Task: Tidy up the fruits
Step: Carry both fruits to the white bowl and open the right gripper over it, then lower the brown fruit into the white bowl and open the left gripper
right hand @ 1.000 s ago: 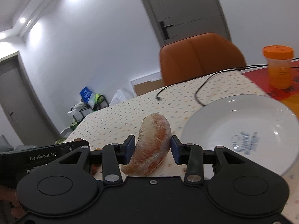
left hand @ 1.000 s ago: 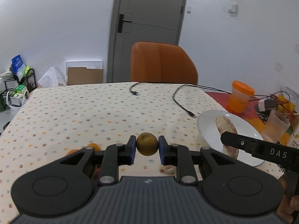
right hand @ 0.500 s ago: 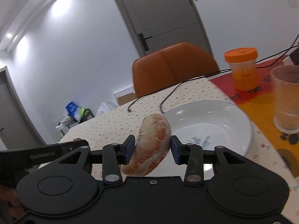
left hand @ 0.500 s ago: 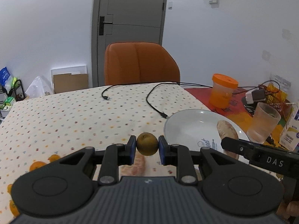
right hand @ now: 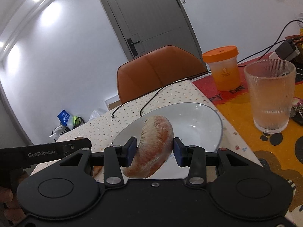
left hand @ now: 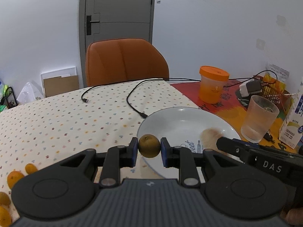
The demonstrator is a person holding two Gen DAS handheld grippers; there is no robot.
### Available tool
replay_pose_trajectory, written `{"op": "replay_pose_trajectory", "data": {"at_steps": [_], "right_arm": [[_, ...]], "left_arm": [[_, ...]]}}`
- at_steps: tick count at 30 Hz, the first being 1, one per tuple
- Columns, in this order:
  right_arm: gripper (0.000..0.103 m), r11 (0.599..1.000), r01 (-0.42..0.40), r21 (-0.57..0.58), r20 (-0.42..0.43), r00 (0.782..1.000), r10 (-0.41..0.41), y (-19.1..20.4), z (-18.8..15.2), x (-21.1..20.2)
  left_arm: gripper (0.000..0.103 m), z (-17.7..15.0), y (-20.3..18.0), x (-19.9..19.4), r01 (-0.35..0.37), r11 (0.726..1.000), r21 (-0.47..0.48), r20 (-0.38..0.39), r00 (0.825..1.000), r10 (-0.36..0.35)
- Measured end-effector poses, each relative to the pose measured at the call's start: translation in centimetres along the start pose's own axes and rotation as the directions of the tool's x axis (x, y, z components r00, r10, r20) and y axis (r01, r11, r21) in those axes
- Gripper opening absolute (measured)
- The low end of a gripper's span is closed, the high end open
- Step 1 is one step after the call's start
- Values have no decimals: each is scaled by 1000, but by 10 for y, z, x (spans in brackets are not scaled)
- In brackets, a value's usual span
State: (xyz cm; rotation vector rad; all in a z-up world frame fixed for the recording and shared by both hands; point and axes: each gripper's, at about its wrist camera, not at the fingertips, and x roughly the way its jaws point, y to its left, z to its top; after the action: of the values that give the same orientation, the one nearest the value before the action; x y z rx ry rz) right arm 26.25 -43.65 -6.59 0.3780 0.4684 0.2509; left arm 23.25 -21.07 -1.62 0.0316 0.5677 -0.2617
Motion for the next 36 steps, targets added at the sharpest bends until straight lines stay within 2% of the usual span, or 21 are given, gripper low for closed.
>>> {"op": "replay_pose_trajectory", "data": {"at_steps": [3,7,14,16,21,23,25,27,32,36], "right_arm": [[40,1000,-7,3,12,1000,7,-4,1,0],[48,1000,-19,6,33,999,19,-10,2,-4],[49,999,-23,37,19,1000,22,-20,-6,-9],[53,999,-23,41,21,1000,22,-21,-6,-10],[54,998,-31,54,20,999,30,-22,-7,-12],[54,998,-33,62,24,999,32,-23,-7,-14],[57,997,-32,67,26,999,30,-22,-8,-15],[60,997,-33,70,25,999,32,-21,-9,-16],[67,997,-37,69,29,999,35,-18,-11,-18],[74,997,-37,68,26,999,35,-12,-12,-18]], "left_arm": [[24,1,-6,5,3,1000,7,-3,1000,-3],[24,2,-14,12,8,1000,18,-13,1000,-8],[24,2,-23,21,22,999,23,-20,1000,-22],[28,3,-25,18,25,999,27,-4,1000,-25],[30,6,-21,15,3,1000,15,-18,1000,-3],[34,5,-17,10,-11,1000,14,-17,1000,11],[45,3,-13,5,-27,1000,12,-10,1000,28],[51,3,-7,0,-42,999,5,-4,999,42],[61,1,6,-13,-79,997,-16,13,997,79],[79,-1,15,-26,-113,993,-22,44,993,114]]}}
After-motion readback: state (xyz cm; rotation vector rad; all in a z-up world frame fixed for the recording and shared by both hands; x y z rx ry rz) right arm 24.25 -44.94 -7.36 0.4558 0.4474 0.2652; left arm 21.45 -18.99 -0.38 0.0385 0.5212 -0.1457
